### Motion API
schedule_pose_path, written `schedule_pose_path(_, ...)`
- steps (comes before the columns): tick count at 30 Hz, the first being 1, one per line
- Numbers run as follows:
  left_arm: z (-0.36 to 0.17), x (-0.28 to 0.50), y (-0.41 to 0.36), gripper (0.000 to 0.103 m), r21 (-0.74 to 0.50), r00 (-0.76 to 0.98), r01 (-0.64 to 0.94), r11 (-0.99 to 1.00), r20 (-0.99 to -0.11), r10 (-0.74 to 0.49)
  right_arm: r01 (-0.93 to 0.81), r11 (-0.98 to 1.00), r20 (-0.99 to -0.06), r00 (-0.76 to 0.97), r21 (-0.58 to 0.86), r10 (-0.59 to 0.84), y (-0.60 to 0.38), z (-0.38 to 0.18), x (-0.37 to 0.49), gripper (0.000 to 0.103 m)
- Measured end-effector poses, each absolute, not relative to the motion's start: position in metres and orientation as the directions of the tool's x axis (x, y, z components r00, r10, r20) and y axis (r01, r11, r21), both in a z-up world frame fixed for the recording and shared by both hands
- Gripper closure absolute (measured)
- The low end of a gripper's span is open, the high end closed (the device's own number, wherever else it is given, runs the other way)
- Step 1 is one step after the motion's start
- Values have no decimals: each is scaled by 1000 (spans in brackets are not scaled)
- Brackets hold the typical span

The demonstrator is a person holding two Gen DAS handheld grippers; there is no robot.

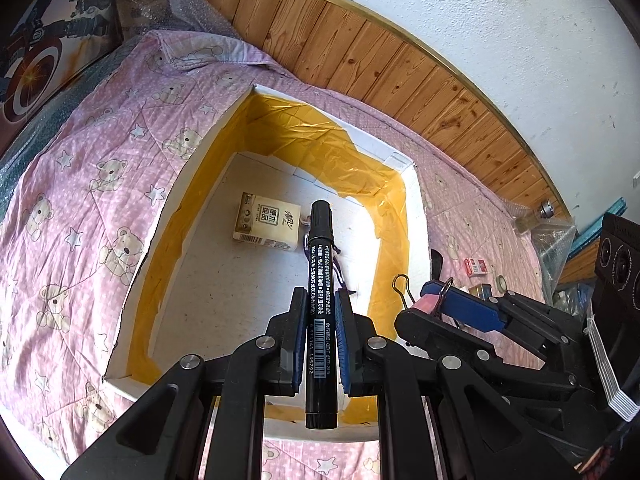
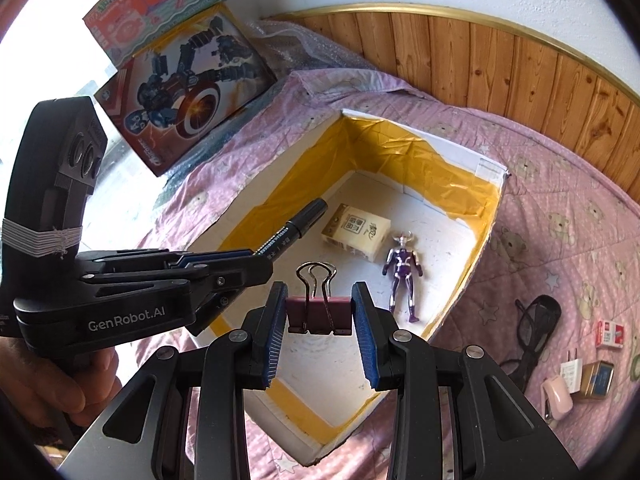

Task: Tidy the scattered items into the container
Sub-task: 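Move the left tool with the marker and right tool with the clip over the box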

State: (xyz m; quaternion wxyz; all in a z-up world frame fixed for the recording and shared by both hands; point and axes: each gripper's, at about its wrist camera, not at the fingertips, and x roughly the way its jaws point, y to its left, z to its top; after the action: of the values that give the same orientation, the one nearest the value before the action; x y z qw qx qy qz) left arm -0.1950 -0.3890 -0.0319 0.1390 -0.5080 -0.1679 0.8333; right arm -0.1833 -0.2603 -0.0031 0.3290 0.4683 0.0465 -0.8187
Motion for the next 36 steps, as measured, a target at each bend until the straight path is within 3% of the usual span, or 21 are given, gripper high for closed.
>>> schedule_pose_path(16, -63, -208, -371, 89, -466, -331, -23, -885, -831, 447, 574, -785, -851, -271, 233, -451, -291, -15, -244, 68)
schedule_pose_path(27, -84, -220, -397, 89, -471, -282, 102, -876, -859, 428, 591, -776, -900, -181, 223, -397, -325, -37, -286, 68)
schedule_pose_path(36, -90, -231, -403, 89, -463, -253, 95, -881, -867, 429, 550, -792, -915, -115, 265, -386, -347, -57, -328, 68)
